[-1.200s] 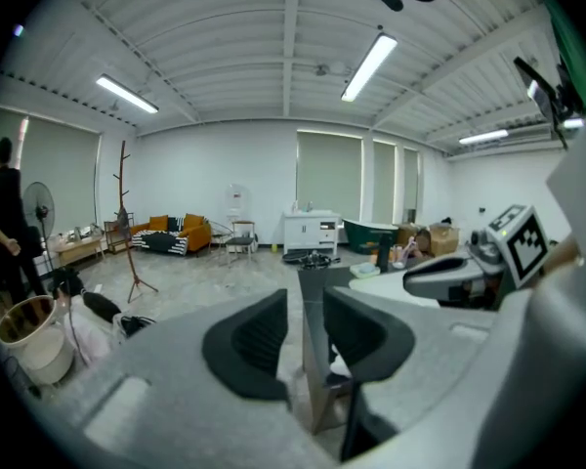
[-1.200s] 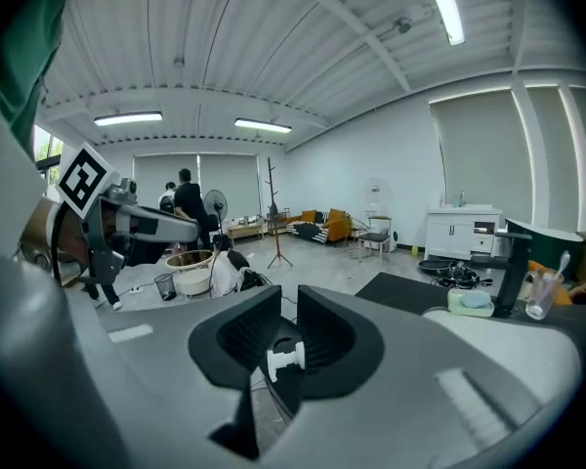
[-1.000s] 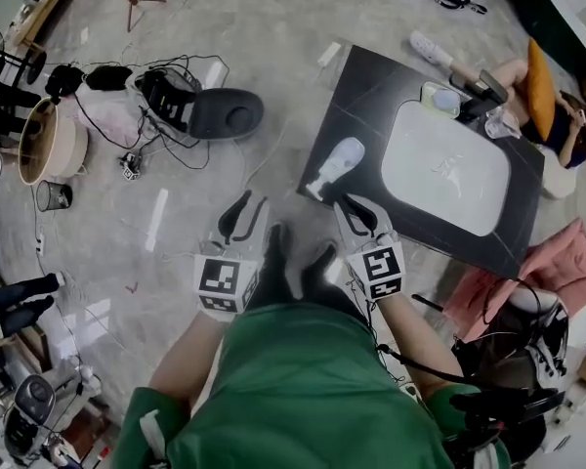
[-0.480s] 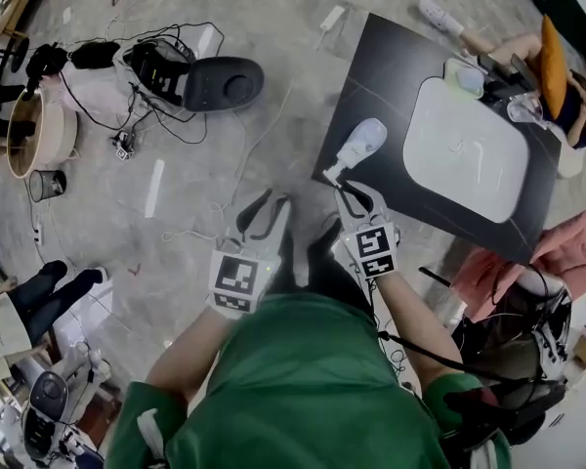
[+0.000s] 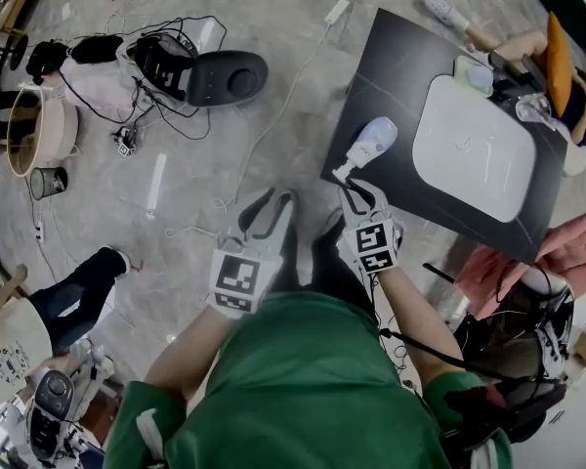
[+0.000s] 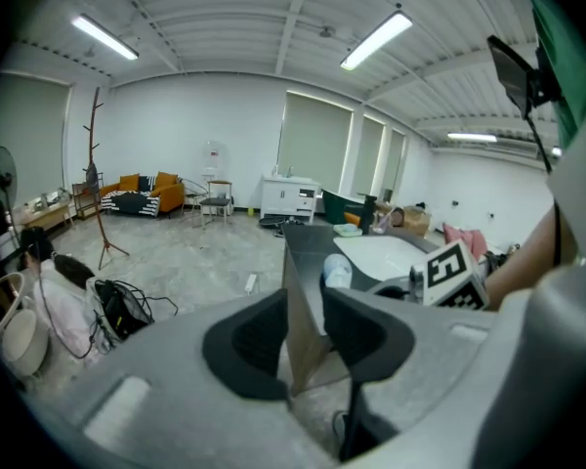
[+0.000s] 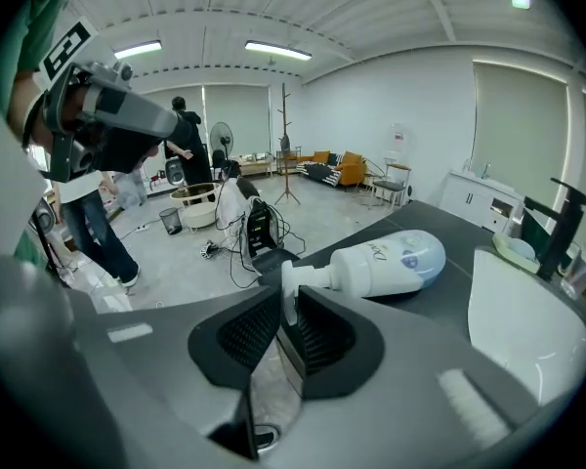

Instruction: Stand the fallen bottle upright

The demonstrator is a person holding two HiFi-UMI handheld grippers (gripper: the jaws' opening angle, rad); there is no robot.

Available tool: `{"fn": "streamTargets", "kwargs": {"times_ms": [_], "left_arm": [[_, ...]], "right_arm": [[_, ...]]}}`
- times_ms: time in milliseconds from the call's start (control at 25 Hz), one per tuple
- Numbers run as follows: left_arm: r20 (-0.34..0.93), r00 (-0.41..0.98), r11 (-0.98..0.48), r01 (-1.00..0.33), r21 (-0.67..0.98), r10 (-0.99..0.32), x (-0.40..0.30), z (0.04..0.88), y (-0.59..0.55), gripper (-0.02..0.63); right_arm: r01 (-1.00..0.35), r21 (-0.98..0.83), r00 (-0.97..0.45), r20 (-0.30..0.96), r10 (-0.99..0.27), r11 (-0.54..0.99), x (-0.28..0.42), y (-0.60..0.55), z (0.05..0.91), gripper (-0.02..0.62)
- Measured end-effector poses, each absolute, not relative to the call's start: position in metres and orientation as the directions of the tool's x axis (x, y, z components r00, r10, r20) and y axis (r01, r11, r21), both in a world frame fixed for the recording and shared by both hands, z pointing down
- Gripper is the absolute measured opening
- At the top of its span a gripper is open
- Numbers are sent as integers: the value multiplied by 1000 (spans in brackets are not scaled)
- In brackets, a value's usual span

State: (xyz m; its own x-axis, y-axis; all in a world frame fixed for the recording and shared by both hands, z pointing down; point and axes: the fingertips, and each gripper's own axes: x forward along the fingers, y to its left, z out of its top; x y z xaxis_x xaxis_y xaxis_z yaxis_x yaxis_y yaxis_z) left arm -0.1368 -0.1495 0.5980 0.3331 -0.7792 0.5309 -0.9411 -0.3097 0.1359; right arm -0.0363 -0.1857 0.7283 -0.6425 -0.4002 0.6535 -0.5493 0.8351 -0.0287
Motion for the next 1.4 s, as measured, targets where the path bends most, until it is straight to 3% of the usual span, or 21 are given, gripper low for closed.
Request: {"fn": "streamTargets", "kwargs": {"times_ms": [760,1400], "left_arm": [[524,343,-320,-937,138,-780,-136,589,-150,100],[463,354,-342,-933,112,-813,-130,546,-171,94]], "right_arm": [[-505,21,-637,666,-389,863,-40,-186,719,41],[-575,-254,-732,584,-350,778,-38,-188,667,41]]}}
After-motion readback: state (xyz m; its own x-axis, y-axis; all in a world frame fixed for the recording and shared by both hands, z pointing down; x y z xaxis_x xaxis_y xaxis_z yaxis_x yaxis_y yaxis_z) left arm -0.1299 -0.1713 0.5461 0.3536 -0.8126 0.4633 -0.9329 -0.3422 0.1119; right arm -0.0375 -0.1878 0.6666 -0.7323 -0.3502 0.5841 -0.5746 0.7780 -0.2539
